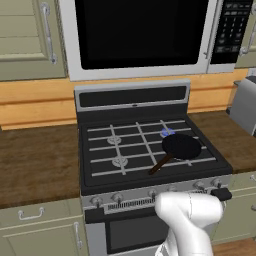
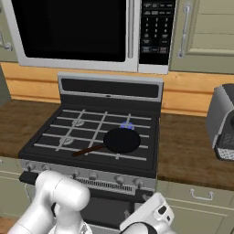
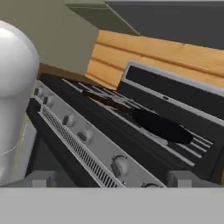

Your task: Turn off the rear right burner of the stove.

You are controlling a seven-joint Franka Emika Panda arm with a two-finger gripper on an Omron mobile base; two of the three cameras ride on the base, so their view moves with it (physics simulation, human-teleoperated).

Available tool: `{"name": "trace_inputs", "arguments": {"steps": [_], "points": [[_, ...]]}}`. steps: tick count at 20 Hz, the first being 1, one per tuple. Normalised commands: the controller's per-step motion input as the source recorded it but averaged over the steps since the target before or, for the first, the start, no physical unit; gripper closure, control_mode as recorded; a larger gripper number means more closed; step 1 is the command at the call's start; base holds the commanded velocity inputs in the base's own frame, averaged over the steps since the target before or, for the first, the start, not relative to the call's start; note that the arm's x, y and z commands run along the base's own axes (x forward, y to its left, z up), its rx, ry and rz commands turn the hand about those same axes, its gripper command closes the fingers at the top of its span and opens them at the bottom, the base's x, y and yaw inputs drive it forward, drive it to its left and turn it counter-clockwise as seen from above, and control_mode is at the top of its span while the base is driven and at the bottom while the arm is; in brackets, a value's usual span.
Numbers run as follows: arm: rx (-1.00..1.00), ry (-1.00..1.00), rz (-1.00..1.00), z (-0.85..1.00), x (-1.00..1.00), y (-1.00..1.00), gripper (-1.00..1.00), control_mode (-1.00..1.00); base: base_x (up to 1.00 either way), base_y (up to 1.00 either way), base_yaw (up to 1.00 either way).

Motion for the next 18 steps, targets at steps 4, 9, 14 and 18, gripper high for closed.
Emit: {"name": "trace_inputs", "arguments": {"steps": [4, 9, 14, 18], "points": [[-0.29, -0.50, 0.01, -0.48, 0.29, 0.09, -1.00, -1.00, 0.00, 0.00, 0.00], [-0.25, -0.50, -0.05, -0.24, 0.52, 0.44, -1.00, -1.00, 0.00, 0.00, 0.00], [-0.21, -0.44, -0.10, -0.05, 0.60, 0.59, -1.00, -1.00, 0.00, 0.00, 0.00], [-0.19, -0.34, -0.11, -0.09, 0.54, 0.54, -1.00, -1.00, 0.00, 0.00, 0.00]]}}
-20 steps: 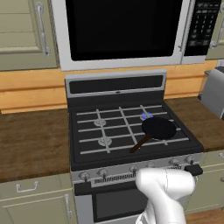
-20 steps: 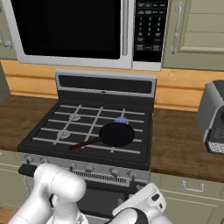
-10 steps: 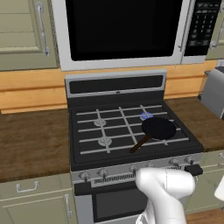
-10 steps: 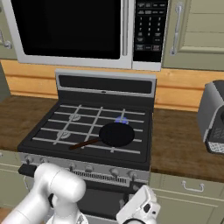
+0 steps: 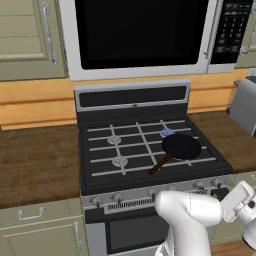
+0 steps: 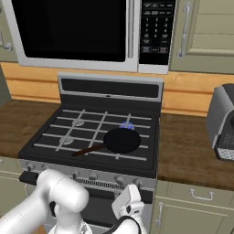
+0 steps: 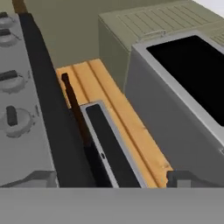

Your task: Turn off the rear right burner of the stove.

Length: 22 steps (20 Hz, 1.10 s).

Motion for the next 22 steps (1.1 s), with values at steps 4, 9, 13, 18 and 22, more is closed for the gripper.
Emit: {"name": "trace_inputs", "arguments": {"steps": [4, 9, 13, 18, 22], "points": [[-0.18, -0.21, 0.00, -0.31, 0.07, 0.07, -1.00, -1.00, 0.00, 0.00, 0.00], [-0.20, -0.18, 0.00, -0.46, 0.05, 0.00, -1.00, -1.00, 0.00, 0.00, 0.00], [-0.08, -0.09, 0.00, -0.28, 0.15, 0.00, -1.00, -1.00, 0.00, 0.00, 0.00], [0.04, 0.12, -0.08, -0.06, 0.40, 0.00, -1.00, -1.00, 0.00, 0.00, 0.00], [0.02, 0.22, -0.20, -0.01, 0.49, 0.00, -1.00, -1.00, 0.00, 0.00, 0.00]]}}
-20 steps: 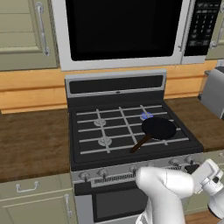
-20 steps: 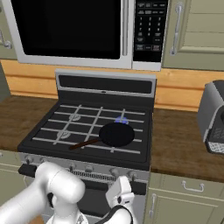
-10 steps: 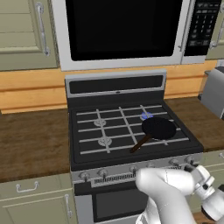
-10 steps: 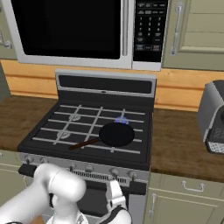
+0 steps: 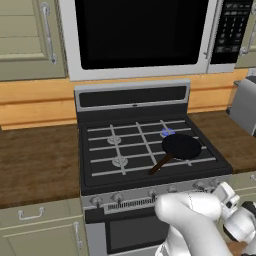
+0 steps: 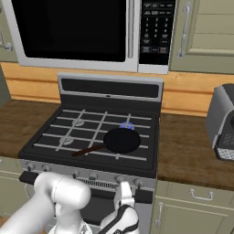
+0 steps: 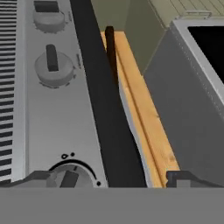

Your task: Turn off the rear right burner of the stove.

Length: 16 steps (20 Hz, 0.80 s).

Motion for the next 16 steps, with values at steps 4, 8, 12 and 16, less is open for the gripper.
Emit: {"name": "trace_inputs", "arguments": {"steps": [4, 8, 12, 16], "points": [[0.00, 0.12, -0.13, -0.17, 0.09, 0.00, -1.00, -1.00, 0.00, 0.00, 0.00], [-0.01, 0.12, -0.04, -0.38, 0.01, 0.00, -1.00, -1.00, 0.00, 0.00, 0.00], [0.00, 0.19, -0.04, -0.07, 0.25, 0.00, -1.00, -1.00, 0.00, 0.00, 0.00], [0.00, 0.09, -0.02, 0.00, 0.37, 0.00, -1.00, -1.00, 0.00, 0.00, 0.00]]}}
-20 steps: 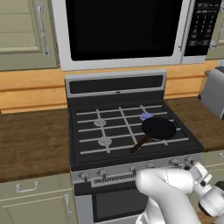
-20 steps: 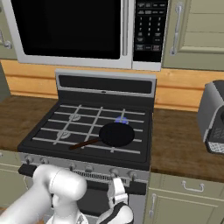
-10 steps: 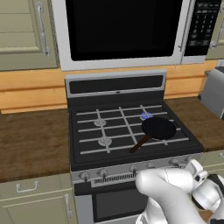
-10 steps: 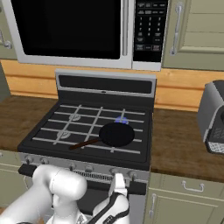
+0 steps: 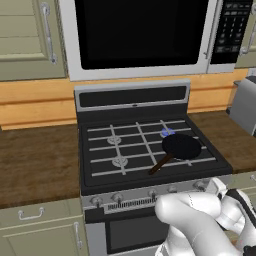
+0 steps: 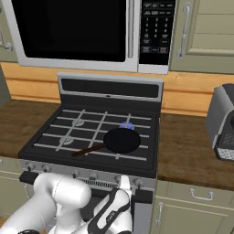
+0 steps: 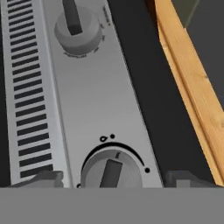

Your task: Turn off the rear right burner of the stove.

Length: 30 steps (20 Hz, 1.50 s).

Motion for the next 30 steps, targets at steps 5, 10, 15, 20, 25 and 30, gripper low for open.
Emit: {"name": "trace_inputs", "arguments": {"steps": [5, 10, 15, 20, 25, 30], "points": [[0.01, 0.00, -0.01, 0.00, 0.09, 0.00, -1.00, -1.00, 0.00, 0.00, 0.00], [0.00, 0.00, 0.00, 0.00, 0.00, 0.00, -1.00, -1.00, 0.00, 0.00, 0.00], [0.00, 0.00, 0.00, 0.00, 0.00, 0.00, 1.00, -1.00, 0.00, 0.00, 0.00], [0.06, 0.01, 0.00, 0.02, 0.03, 0.00, 1.00, -1.00, 0.00, 0.00, 0.00], [0.21, 0.08, -0.06, 0.03, 0.09, 0.00, 1.00, -1.00, 0.00, 0.00, 0.00], [0.45, 0.13, -0.16, 0.05, 0.00, -0.14, 1.00, -1.00, 0.00, 0.00, 0.00]]}}
